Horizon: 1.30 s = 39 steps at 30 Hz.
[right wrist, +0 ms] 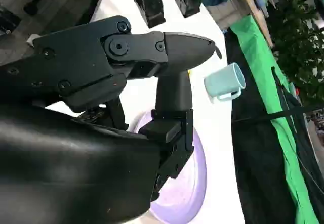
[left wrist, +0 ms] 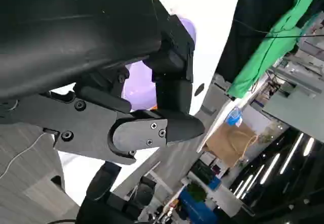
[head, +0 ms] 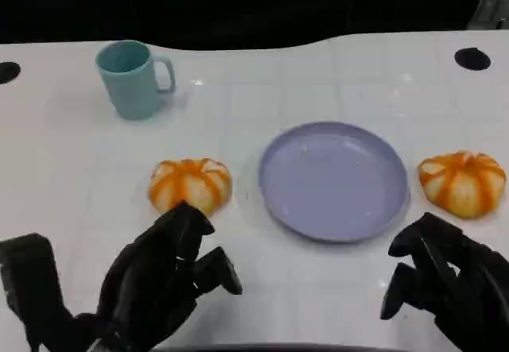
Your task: Grasp the bread from the table and place it into the plate.
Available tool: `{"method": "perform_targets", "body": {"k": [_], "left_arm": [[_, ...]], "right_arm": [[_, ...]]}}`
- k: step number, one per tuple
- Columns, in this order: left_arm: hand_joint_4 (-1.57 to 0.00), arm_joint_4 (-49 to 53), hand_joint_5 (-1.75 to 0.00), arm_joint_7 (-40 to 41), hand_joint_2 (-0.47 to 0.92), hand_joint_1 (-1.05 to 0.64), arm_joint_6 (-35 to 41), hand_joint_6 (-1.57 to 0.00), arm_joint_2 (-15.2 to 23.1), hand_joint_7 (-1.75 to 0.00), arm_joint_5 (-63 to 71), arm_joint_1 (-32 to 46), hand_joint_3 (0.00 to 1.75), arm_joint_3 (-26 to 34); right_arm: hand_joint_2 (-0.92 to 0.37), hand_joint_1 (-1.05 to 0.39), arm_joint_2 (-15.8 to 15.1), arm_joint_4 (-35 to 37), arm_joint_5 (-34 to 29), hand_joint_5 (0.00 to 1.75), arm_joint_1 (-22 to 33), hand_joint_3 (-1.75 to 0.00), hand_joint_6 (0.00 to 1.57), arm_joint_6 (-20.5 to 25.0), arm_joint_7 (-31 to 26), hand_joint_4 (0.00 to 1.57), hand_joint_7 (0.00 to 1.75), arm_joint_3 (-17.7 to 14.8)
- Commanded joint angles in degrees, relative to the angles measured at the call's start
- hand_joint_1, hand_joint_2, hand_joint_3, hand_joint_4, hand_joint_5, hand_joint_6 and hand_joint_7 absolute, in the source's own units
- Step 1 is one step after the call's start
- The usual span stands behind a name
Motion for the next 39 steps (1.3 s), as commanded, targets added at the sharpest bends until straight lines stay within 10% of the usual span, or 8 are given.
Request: {"method": "perform_targets", "body": {"k": [1,23,31,39], "left_arm": [[-0.79,-0.39,-1.75,0.41,0.92,-0.56,0.18,-0.55,0.76,-1.75,-0.16,-0.16,0.47,0.3],[-0.74,0.14,-1.75,-1.75,0.92,-0.58,-3.16,-0.5,2.18,-1.74,2.3,-0.46,0.46,-0.71],[-0.5,1.0,-1.21,-3.68,0.92,-0.56,-14.47,-0.49,6.87,-0.67,13.39,-3.81,0.24,-3.94],[-0.21,2.76,-0.83,-4.39,0.92,-0.6,-26.43,-0.45,15.33,-0.22,30.9,-8.22,0.05,-8.66]], "right_arm": [[-0.92,-0.44,-0.44,-0.33,0.74,1.75,-0.29,-0.4,0.47,0.16,-0.24,0.63,1.62,-0.74],[-0.92,-0.43,-0.27,-0.37,0.22,1.75,-0.19,-0.41,0.47,-0.3,-0.06,0.64,1.62,-0.42],[-0.92,-0.45,-0.22,-0.13,-0.01,1.75,-0.58,-0.4,0.47,-0.36,-0.17,0.63,1.63,-0.29],[-0.92,-0.45,-0.28,0.79,-0.3,1.75,-1.13,-0.39,0.47,-0.74,-0.06,0.63,1.63,-0.41]]}}
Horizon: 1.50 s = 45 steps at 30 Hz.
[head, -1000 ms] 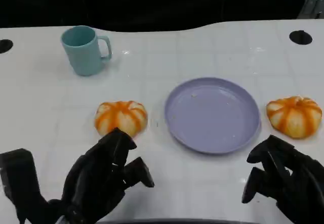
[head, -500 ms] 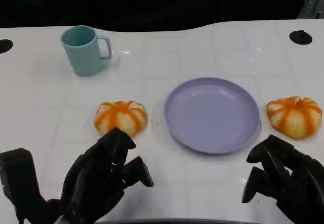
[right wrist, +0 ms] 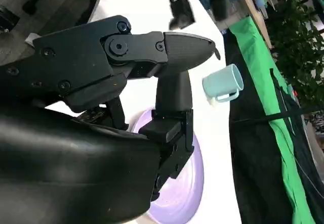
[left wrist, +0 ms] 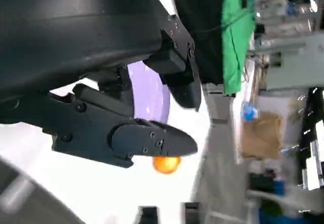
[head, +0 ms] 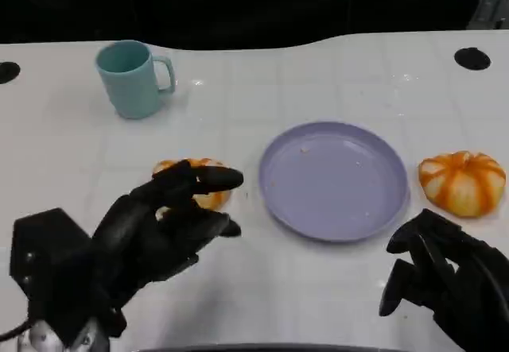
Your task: Grasp the bread from the table and place it into the plate.
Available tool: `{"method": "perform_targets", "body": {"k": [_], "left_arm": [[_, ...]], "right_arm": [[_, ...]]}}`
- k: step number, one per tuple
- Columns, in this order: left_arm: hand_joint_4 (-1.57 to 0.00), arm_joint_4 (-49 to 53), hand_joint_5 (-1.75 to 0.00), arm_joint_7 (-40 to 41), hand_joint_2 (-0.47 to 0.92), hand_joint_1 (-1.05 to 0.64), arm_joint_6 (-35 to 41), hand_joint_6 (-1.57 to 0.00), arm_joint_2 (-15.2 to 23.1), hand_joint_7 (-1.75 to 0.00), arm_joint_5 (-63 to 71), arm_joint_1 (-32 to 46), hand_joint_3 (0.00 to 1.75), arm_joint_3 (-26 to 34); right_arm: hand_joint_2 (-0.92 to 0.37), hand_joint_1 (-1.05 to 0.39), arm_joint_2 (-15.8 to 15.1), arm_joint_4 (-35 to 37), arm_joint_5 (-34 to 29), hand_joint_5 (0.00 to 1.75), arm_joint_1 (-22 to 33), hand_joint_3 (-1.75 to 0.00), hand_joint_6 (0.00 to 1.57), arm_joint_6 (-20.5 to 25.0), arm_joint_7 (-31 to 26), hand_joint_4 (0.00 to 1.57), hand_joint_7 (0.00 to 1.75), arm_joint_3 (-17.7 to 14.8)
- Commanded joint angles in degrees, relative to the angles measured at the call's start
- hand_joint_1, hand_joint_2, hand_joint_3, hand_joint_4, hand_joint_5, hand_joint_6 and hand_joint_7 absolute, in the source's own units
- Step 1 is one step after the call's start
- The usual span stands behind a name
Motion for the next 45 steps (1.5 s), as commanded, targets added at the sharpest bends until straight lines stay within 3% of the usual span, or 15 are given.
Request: {"method": "perform_targets", "body": {"k": [1,6,10,16,20,25,33,42,45], "left_arm": [[-0.19,-1.0,-0.81,0.37,0.92,-0.59,-2.28,-0.44,4.77,-0.18,7.73,-2.66,0.04,-1.85],[-0.08,-2.65,-0.73,2.26,0.88,-0.5,-2.11,-0.37,8.4,-0.09,18.5,-4.88,0.0,-4.35],[-0.01,-0.88,-0.65,4.92,0.83,-0.44,-8.26,-0.33,12.99,-0.05,30.54,-7.83,0.0,-6.98],[0.0,-0.05,-0.63,5.72,0.82,-0.44,-9.78,-0.34,12.83,-0.04,32.77,-8.09,0.0,-6.99],[0.0,-0.24,-0.37,8.41,0.76,-0.46,-8.91,-0.28,18.22,-0.01,55.2,-13.69,0.0,-13.25],[0.0,1.09,-0.38,6.55,0.72,-0.43,-6.04,-0.29,17.67,-0.01,64.02,-16.27,0.0,-16.38],[-0.02,7.97,-0.42,3.05,0.72,-0.4,-2.91,-0.3,15.91,-0.01,66.08,-20.74,0.0,-19.45],[-0.04,18.27,-0.41,-0.14,0.75,-0.43,2.8,-0.26,12.66,0.0,65.71,-26.73,0.01,-22.23],[-0.05,25.18,-0.38,1.34,0.75,-0.44,6.46,-0.25,9.78,0.0,65.91,-29.47,0.0,-22.91]], "right_arm": [[-0.92,-0.45,-0.43,0.49,0.17,1.75,-0.41,-0.39,0.47,-0.59,-0.07,0.63,1.63,-0.52],[-0.92,-0.44,-0.38,0.84,0.3,1.75,-0.68,-0.39,0.47,-0.58,0.0,0.63,1.64,-0.55],[-0.92,-0.45,-0.26,0.77,0.12,1.75,-0.77,-0.4,0.47,-0.33,-0.4,0.63,1.64,-0.46],[-0.92,-0.45,-0.24,0.76,0.12,1.75,-0.79,-0.39,0.47,-0.31,-0.49,0.63,1.64,-0.44],[-0.92,-0.44,-0.32,0.71,0.26,1.75,-0.86,-0.4,0.47,-0.26,-0.42,0.63,1.64,-0.51],[-0.92,-0.43,-0.31,-0.09,0.36,1.75,-0.75,-0.39,0.46,0.61,-1.15,0.62,1.63,-0.56],[-0.92,-0.43,-0.24,0.15,0.79,1.75,-0.65,-0.39,0.46,0.4,-0.82,0.62,1.64,-0.67],[-0.92,-0.43,-0.33,-0.4,0.76,1.75,-0.21,-0.4,0.47,0.51,-1.0,0.62,1.61,-0.7],[-0.92,-0.43,-0.59,-0.62,0.84,1.75,-0.23,-0.41,0.47,0.99,-1.0,0.62,1.61,-0.8]]}}
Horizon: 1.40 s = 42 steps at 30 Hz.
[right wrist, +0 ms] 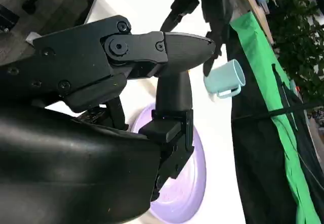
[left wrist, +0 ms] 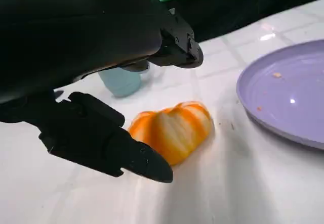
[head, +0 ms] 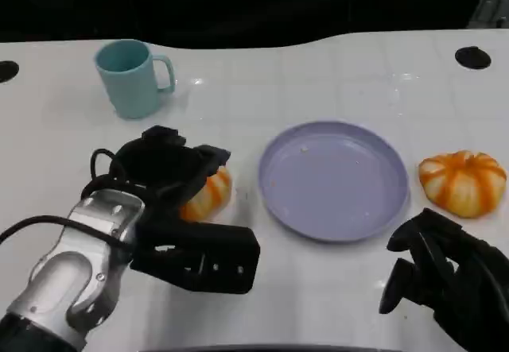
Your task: Grasp the bread from the table and place it into the plate.
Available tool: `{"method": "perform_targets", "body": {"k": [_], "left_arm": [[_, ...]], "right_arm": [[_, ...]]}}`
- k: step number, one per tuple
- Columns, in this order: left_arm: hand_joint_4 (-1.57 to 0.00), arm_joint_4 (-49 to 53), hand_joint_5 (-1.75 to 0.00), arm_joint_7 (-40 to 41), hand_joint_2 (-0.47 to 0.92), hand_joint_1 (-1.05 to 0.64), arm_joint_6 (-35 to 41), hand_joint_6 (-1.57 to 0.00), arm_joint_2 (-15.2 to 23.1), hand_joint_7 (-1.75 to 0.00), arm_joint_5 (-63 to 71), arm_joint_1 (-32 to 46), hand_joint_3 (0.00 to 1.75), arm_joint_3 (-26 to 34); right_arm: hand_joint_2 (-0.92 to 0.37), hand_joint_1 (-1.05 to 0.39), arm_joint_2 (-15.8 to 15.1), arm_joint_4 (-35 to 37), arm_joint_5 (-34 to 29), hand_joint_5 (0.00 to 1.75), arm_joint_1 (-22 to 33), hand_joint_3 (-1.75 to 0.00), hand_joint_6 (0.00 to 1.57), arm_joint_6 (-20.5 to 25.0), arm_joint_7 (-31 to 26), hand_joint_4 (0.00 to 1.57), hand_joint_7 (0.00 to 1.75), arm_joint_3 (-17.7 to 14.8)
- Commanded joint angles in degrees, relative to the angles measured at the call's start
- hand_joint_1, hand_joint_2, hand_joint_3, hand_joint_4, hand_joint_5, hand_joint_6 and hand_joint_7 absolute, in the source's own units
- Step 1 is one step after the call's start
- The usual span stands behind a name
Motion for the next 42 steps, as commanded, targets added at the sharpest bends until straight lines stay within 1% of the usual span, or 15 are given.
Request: {"method": "perform_targets", "body": {"k": [1,4,7,14,23,26,32,36,38,39,40,41,42], "left_arm": [[-0.05,9.18,-0.38,1.39,0.75,-0.44,4.68,-0.25,-3.11,0.0,-0.07,-4.52,0.0,-0.84],[-0.04,14.67,-0.36,3.13,0.76,-0.44,6.19,-0.23,-4.93,0.0,-0.91,-6.82,0.01,-1.29],[-0.04,19.82,-0.36,5.84,0.76,-0.45,7.12,-0.23,-6.64,0.0,-1.67,-8.85,0.0,-1.58],[0.0,32.56,-0.36,10.54,0.75,-0.41,6.74,-0.23,-9.91,0.0,-5.29,-14.59,0.0,-1.89],[-0.01,48.96,-0.33,15.63,0.73,-0.41,1.48,-0.24,-12.13,-0.01,-8.64,-20.57,0.0,-4.36],[-0.04,52.3,-0.31,16.6,0.73,-0.39,0.23,-0.25,-12.59,-0.01,-9.46,-21.7,0.0,-4.95],[-0.07,57.23,-0.28,17.06,0.75,-0.39,-1.41,-0.26,-13.6,0.0,-10.67,-23.45,0.01,-6.03],[-0.15,59.7,-0.24,20.14,0.78,-0.34,-3.68,-0.31,-14.03,-0.01,-11.5,-23.46,0.01,-6.23],[-0.34,60.58,-0.21,22.81,0.85,-0.26,-5.38,-0.41,-13.95,-0.02,-12.02,-23.11,0.01,-6.15],[-0.48,60.99,-0.21,24.08,0.89,-0.24,-6.2,-0.5,-13.91,-0.03,-12.44,-22.95,0.02,-5.92],[-0.56,61.35,-0.22,24.88,0.9,-0.23,-6.75,-0.56,-13.9,-0.04,-12.77,-22.91,0.03,-5.78],[-0.61,61.52,-0.22,26.3,0.91,-0.23,-7.82,-0.6,-13.75,-0.05,-13.3,-22.74,0.04,-5.35],[-0.75,61.68,-0.35,27.99,0.92,-0.23,-8.84,-0.78,-13.51,-0.09,-13.39,-22.62,0.06,-5.27]], "right_arm": [[-0.92,-0.43,-0.67,-1.16,0.82,1.75,0.09,-0.41,0.46,0.92,-0.34,0.62,1.62,-0.72],[-0.92,-0.43,-0.62,-1.69,1.04,1.75,0.24,-0.41,0.47,1.75,-0.73,0.62,1.62,-0.96],[-0.92,-0.43,-0.71,-1.47,1.25,1.75,0.49,-0.4,0.46,1.33,-0.08,0.62,1.62,-1.17],[-0.92,-0.44,-0.99,-1.23,1.22,1.75,0.83,-0.39,0.47,0.7,0.59,0.62,1.62,-1.31],[-0.92,-0.44,-0.99,-1.5,1.36,1.75,1.36,-0.38,0.47,0.35,1.06,0.62,1.61,-1.43],[-0.92,-0.45,-0.97,-1.52,1.52,1.75,1.5,-0.37,0.48,0.18,1.32,0.63,1.6,-1.52],[-0.92,-0.45,-1.15,-1.8,1.4,1.75,1.63,-0.38,0.47,0.26,1.56,0.63,1.59,-1.55],[-0.92,-0.45,-0.9,-1.98,1.51,1.75,1.68,-0.36,0.48,0.57,1.21,0.62,1.59,-1.65],[-0.92,-0.45,-0.85,-2.02,1.44,1.75,1.86,-0.37,0.48,0.27,1.33,0.62,1.59,-1.59],[-0.92,-0.45,-0.85,-2.07,1.38,1.75,1.94,-0.37,0.48,0.16,1.36,0.62,1.59,-1.54],[-0.92,-0.45,-0.85,-2.1,1.35,1.75,1.98,-0.37,0.48,0.11,1.38,0.62,1.59,-1.52],[-0.92,-0.45,-0.83,-2.19,1.29,1.75,2.02,-0.37,0.48,0.12,1.3,0.62,1.59,-1.47],[-0.92,-0.45,-0.85,-2.31,1.18,1.75,2.04,-0.37,0.48,0.13,1.24,0.62,1.59,-1.4]]}}
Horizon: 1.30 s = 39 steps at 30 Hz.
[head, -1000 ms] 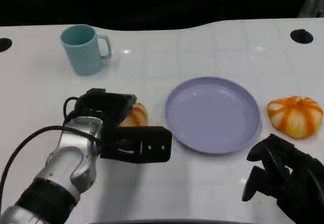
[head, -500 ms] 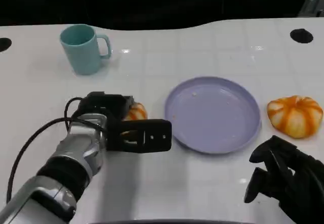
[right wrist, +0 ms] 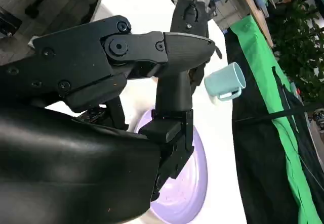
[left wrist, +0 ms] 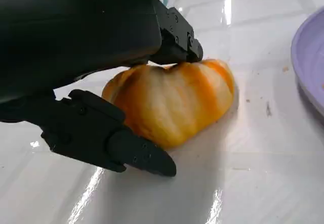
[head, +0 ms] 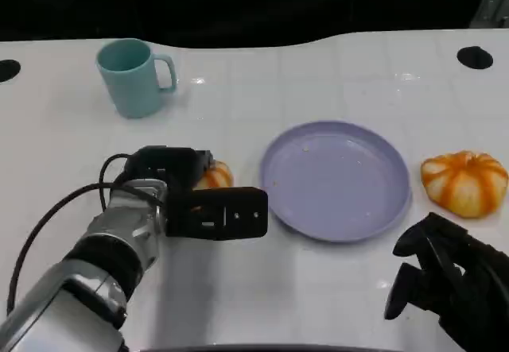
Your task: Grasp the bread from the table and place it into the plate.
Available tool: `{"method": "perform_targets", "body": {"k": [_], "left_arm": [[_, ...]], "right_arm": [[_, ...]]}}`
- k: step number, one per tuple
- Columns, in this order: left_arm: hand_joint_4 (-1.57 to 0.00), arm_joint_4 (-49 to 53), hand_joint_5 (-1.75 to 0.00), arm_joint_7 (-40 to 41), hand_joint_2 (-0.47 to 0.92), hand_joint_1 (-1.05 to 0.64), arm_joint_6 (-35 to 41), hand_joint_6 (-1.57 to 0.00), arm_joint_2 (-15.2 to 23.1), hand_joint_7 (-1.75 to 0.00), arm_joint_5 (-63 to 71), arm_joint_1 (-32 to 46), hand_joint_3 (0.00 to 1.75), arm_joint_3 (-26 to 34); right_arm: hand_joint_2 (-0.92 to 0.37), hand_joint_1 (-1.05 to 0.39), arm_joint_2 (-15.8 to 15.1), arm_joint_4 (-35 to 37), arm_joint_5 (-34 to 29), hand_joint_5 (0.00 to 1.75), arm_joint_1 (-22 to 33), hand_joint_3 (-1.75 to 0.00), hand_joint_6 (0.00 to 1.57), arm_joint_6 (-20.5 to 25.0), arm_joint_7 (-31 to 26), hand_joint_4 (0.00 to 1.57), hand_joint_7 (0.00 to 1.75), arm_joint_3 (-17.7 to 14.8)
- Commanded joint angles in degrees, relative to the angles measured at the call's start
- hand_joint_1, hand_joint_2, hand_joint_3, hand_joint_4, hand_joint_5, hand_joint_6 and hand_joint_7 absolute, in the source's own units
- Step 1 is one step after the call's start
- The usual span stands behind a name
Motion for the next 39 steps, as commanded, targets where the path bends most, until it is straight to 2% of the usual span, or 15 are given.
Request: {"method": "perform_targets", "body": {"k": [1,3,5,6,7,11,13,16,17,19,22,27,31,36,39], "left_arm": [[-0.82,1.52,-0.91,6.27,0.92,-0.28,-4.41,-1.03,0.85,-0.1,-1.56,1.02,0.05,0.63],[-0.8,1.85,-1.49,8.74,0.92,-0.29,-5.84,-1.19,1.13,-0.13,-1.74,1.2,0.11,0.52],[-0.8,2.08,-1.61,10.68,0.92,-0.29,-6.61,-1.23,1.38,-0.14,-1.72,1.26,0.12,0.28],[-0.79,1.98,-1.69,11.84,0.92,-0.28,-6.67,-1.04,1.54,-0.6,-1.58,1.24,0.28,0.15],[-0.79,1.77,-1.72,13.03,0.92,-0.27,-6.56,-0.85,1.65,-0.84,-1.42,1.19,0.32,0.06],[-0.8,0.89,-1.74,15.84,0.92,-0.26,-6.2,-0.73,1.96,-1.15,-1.38,0.74,0.27,0.03],[-0.81,0.64,-1.75,16.33,0.92,-0.24,-6.23,-0.57,2.08,-1.58,-1.6,0.57,0.23,0.18],[-0.83,-0.5,-1.75,16.74,0.92,-0.22,-6.63,-0.52,2.58,-1.72,-2.48,0.23,0.25,1.09],[-0.84,-1.43,-1.75,16.7,0.92,-0.22,-6.6,-0.52,2.84,-1.73,-3.04,0.02,0.26,1.7],[-0.85,-2.85,-1.75,16.27,0.92,-0.22,-6.32,-0.62,3.11,-1.26,-3.93,-0.19,0.26,2.75],[-0.86,-4.59,-1.75,15.9,0.89,-0.19,-5.59,-0.49,3.33,-1.67,-4.72,-0.4,0.28,3.74],[-0.87,-7.25,-1.75,17.1,0.8,-0.18,-6.22,-0.53,3.53,-1.74,-5.44,-0.79,0.49,4.97],[-0.89,-9.79,-1.75,17.88,0.6,-0.19,-8.51,-0.59,3.26,-1.69,-6.09,-1.37,0.84,5.84],[-0.86,-11.6,-1.75,17.31,0.62,-0.22,-9.41,-0.76,1.41,-1.18,-5.28,-3.13,0.8,4.64],[-0.88,-12.0,-1.75,16.4,0.59,-0.21,-10.59,-0.81,0.2,-1.18,-4.7,-4.4,0.74,3.32]], "right_arm": [[-0.92,-0.45,-0.57,-0.86,0.15,1.75,0.58,-0.37,0.48,-0.67,-0.14,0.62,1.59,-0.22],[-0.92,-0.46,-0.62,-0.91,0.09,1.75,0.58,-0.37,0.48,-0.73,-0.1,0.62,1.6,-0.17],[-0.92,-0.46,-0.65,-0.84,0.08,1.75,0.51,-0.37,0.48,-0.68,-0.12,0.62,1.6,-0.22],[-0.92,-0.46,-0.67,-0.68,0.15,1.75,0.43,-0.37,0.48,-0.72,-0.01,0.62,1.6,-0.29],[-0.92,-0.46,-0.7,-0.65,0.11,1.75,0.35,-0.37,0.48,-0.61,-0.1,0.62,1.6,-0.31],[-0.92,-0.46,-0.62,-0.51,0.23,1.75,0.15,-0.37,0.48,-0.37,-0.23,0.63,1.6,-0.41],[-0.92,-0.46,-0.52,-0.44,0.38,1.75,0.1,-0.37,0.48,-0.3,-0.25,0.63,1.61,-0.49],[-0.92,-0.46,-0.53,-0.4,0.37,1.75,0.01,-0.37,0.48,-0.12,-0.34,0.63,1.6,-0.49],[-0.92,-0.45,-0.58,-0.36,0.3,1.75,-0.02,-0.37,0.48,-0.17,-0.29,0.63,1.6,-0.44],[-0.92,-0.45,-0.6,-0.29,0.28,1.75,-0.07,-0.36,0.48,-0.24,-0.25,0.63,1.6,-0.43],[-0.92,-0.44,-0.57,-0.3,0.34,1.75,-0.16,-0.37,0.48,-0.06,-0.35,0.63,1.6,-0.46],[-0.92,-0.45,-0.66,-0.21,0.25,1.75,-0.2,-0.37,0.49,-0.04,-0.35,0.63,1.6,-0.45],[-0.92,-0.45,-0.68,0.02,0.23,1.75,-0.25,-0.37,0.49,-0.3,-0.2,0.64,1.6,-0.51],[-0.92,-0.46,-0.47,0.24,0.66,1.75,-0.27,-0.37,0.49,-0.26,-0.08,0.64,1.6,-0.64],[-0.92,-0.44,-0.5,0.21,0.4,1.75,-0.31,-0.37,0.49,-0.3,-0.16,0.64,1.6,-0.39]]}}
